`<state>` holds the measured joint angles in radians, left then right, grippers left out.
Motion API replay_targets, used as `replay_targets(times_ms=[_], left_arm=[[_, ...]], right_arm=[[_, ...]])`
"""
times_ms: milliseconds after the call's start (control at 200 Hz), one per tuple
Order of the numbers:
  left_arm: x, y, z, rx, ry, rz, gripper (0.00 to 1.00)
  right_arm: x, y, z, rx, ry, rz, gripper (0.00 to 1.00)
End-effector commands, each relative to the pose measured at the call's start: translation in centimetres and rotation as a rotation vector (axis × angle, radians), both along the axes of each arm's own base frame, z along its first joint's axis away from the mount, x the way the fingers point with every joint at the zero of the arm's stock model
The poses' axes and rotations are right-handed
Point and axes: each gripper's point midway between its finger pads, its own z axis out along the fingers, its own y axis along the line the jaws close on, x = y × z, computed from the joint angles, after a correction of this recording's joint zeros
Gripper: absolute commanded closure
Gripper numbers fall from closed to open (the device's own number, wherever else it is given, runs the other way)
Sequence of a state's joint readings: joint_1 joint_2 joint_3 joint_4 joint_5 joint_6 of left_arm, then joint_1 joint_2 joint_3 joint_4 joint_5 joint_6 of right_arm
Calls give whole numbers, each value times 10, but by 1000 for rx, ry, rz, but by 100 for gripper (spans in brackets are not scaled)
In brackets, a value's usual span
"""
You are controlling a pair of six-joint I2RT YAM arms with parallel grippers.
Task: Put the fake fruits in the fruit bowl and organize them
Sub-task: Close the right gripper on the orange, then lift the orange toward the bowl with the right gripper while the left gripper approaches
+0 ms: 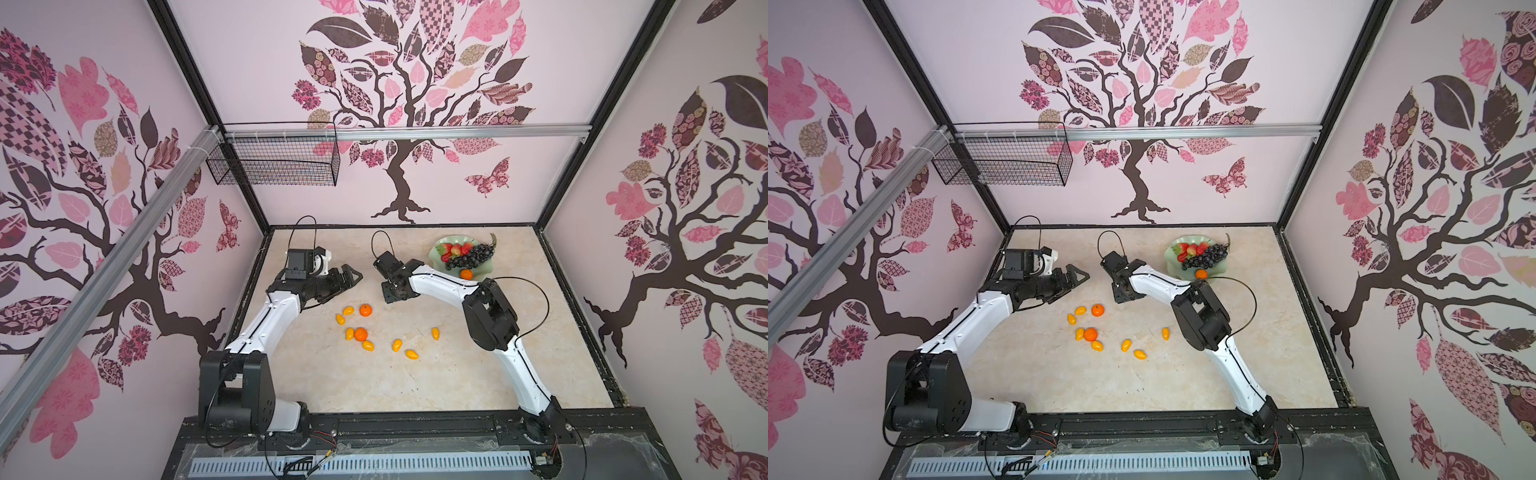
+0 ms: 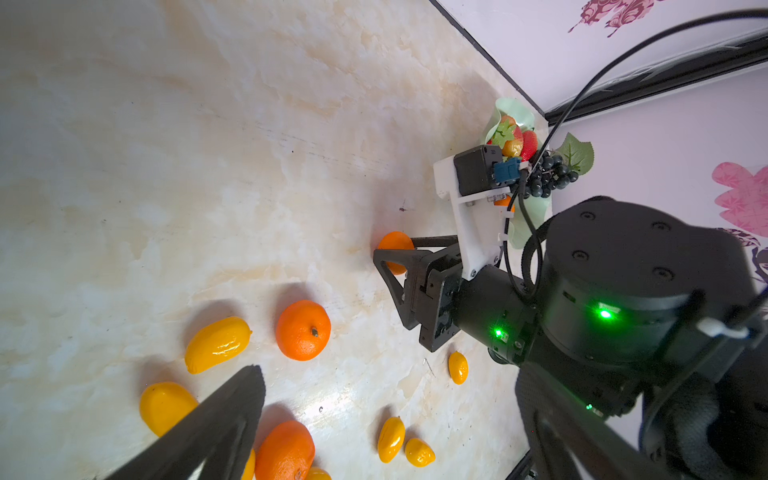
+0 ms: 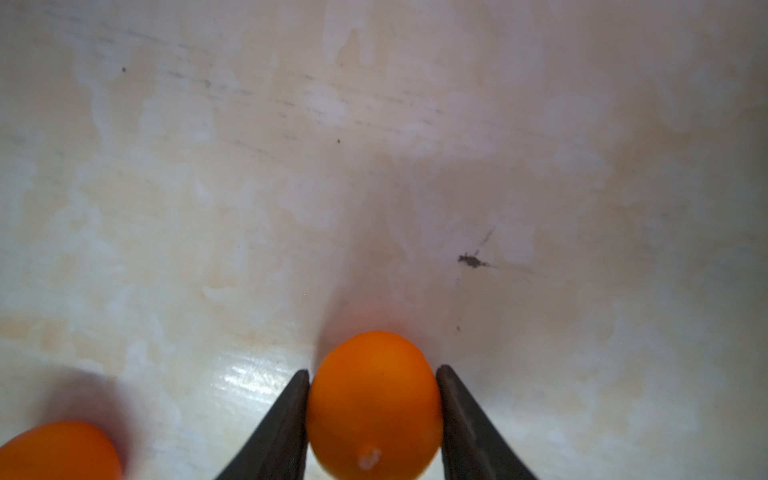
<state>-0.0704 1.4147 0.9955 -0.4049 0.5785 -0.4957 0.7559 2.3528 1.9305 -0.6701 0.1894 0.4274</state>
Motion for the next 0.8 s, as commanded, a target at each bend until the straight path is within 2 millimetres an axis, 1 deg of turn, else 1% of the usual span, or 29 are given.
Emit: replay_targets(times_ms=[0, 55, 135, 205, 270, 280, 290, 300, 400, 475, 585, 685, 795], left_arm=[[-3, -4, -7, 9, -6, -27, 1], [-6, -11, -6, 19, -17, -48, 1], [-11, -26, -2, 40, -36, -92, 2], [-16, -39, 0, 51, -49, -127, 1], [-21, -52, 1, 41, -55, -148, 1], [-22, -54, 1, 39, -56, -152, 1], [-23, -56, 2, 37, -59, -156, 1], [-24, -58, 2, 36, -60, -159, 1], [-31, -80, 1, 41, -71, -193, 1], [-38, -101, 0, 54, -70, -237, 1], [-40, -132, 2, 69, -88, -296, 1], [-39, -159, 7, 76, -101, -333, 1], [-34, -183, 10, 78, -114, -354, 1]], right_arm=[[-1, -1, 23, 39, -9, -11, 51], [-4, -2, 36, 60, -22, -7, 52], [-10, -8, 54, 86, -41, -8, 54], [-14, -19, 70, 121, -51, -22, 54], [-20, -30, 78, 157, -44, -43, 55], [-21, -33, 82, 165, -47, -45, 55], [-21, -36, 80, 167, -41, -54, 55], [-22, -38, 84, 175, -44, -58, 55], [-29, -67, 98, 206, -44, -105, 55], [-32, -89, 109, 215, -62, -135, 55], [-33, -124, 117, 216, -68, -192, 56], [-31, -156, 120, 211, -79, -246, 56], [-27, -192, 119, 202, -86, -307, 56]])
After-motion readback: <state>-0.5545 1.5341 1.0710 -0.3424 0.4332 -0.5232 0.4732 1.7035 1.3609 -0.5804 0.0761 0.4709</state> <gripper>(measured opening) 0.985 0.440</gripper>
